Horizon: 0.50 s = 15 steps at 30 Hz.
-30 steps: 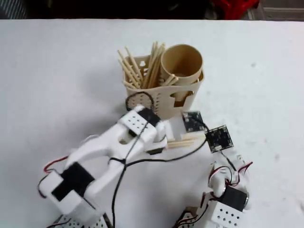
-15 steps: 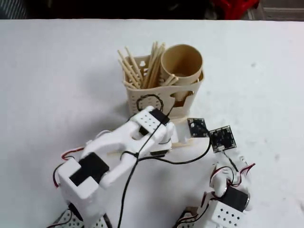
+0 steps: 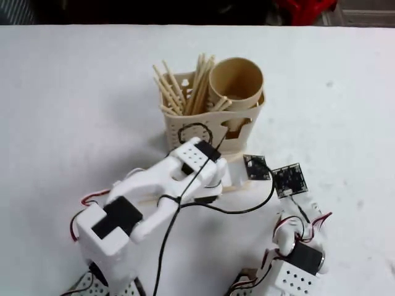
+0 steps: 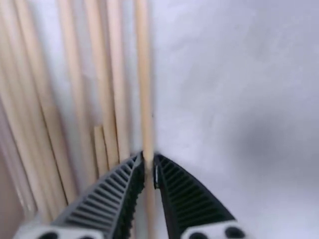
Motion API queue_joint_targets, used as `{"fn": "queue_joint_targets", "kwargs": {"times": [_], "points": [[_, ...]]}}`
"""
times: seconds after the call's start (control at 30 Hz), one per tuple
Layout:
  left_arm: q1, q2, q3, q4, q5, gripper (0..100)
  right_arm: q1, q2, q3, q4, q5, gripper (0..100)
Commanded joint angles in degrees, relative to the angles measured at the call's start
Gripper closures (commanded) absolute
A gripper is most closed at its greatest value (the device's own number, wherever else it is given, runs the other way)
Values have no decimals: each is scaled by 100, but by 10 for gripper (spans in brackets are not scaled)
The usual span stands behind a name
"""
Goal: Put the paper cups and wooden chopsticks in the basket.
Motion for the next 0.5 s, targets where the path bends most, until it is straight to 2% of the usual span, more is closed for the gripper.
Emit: {"fn": "queue_joint_targets", "kwargs": {"times": [0.0,0.1,0.33,0.47], "points": [[-338,31,9,123,-53,904,31,-75,26,22,-26,964],[-418,31,9,105,-70,884,31,-66,26,22,-26,964],[-382,40,70,70,-26,953,31,-66,26,22,-26,964],[-382,40,79,255,-62,919,31,-66,26,22,-26,964]]}}
